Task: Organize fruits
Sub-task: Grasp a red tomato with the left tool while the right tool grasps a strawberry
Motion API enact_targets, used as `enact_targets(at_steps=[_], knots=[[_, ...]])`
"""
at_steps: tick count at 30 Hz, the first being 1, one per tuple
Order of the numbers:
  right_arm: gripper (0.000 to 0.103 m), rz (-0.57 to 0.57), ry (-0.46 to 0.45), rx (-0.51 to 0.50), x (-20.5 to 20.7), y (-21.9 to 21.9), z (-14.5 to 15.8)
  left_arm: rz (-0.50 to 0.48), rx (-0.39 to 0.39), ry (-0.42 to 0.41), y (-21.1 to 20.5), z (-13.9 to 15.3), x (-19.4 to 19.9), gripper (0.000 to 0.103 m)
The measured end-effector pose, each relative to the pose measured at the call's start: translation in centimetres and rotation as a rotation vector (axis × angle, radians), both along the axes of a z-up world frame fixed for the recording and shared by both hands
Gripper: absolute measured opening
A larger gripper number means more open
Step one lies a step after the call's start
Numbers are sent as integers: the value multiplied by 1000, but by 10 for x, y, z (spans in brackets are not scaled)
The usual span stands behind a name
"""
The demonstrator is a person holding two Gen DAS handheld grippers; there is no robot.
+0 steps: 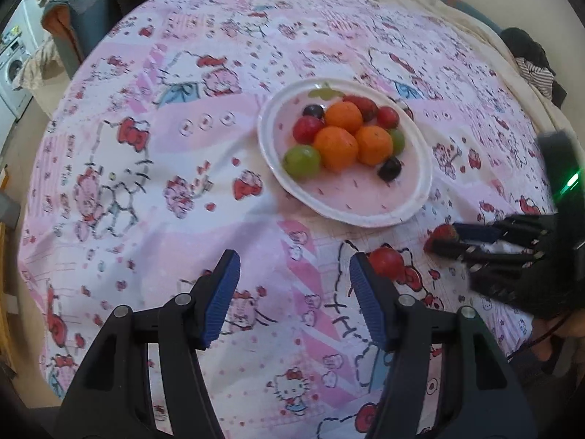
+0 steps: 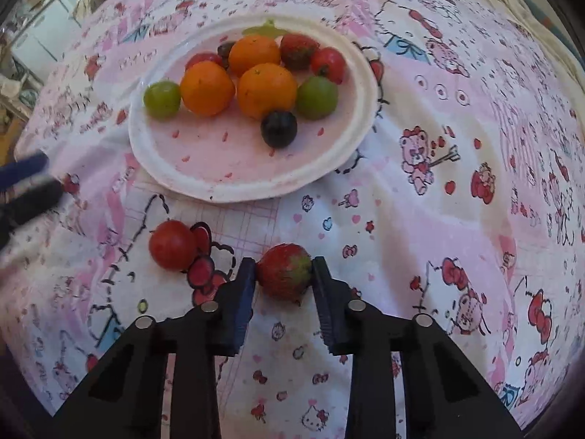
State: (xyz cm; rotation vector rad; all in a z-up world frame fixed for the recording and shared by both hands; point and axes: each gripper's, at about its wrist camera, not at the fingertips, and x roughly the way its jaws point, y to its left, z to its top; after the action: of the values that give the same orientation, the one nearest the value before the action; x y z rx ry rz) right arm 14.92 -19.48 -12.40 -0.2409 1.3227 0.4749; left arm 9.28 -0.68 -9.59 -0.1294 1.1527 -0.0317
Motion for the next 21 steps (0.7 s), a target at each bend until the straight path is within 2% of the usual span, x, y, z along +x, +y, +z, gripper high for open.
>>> enact_targets(at_steps=[2,4,7,14,16,18,19,21], knots=[[31,-22,-2,38,1,-8,11,-17,1,19,-6,-7,0,59],[26,-52,5,91,2,-18,21,-30,4,31,-13,-13,0,59],[26,-106,22,152,4,-35,29,-59,-3,41,-26,-19,4,59],[26,-221,75,189,12,-52,18,-158,-31,67,-60,-32,19,59],[29,-246,96,210,16,-54,15,-172,-35,79,-67,-37,22,58],[29,-257,114,228,18,-54,12,-184,-23,91,-73,-45,25,52],[30,-258,117,233,19,-53,11,-189,-18,100,-75,-48,27,37],[30,-245,118,224,21,-47,6,-200,-15,112,-77,-53,28,34]])
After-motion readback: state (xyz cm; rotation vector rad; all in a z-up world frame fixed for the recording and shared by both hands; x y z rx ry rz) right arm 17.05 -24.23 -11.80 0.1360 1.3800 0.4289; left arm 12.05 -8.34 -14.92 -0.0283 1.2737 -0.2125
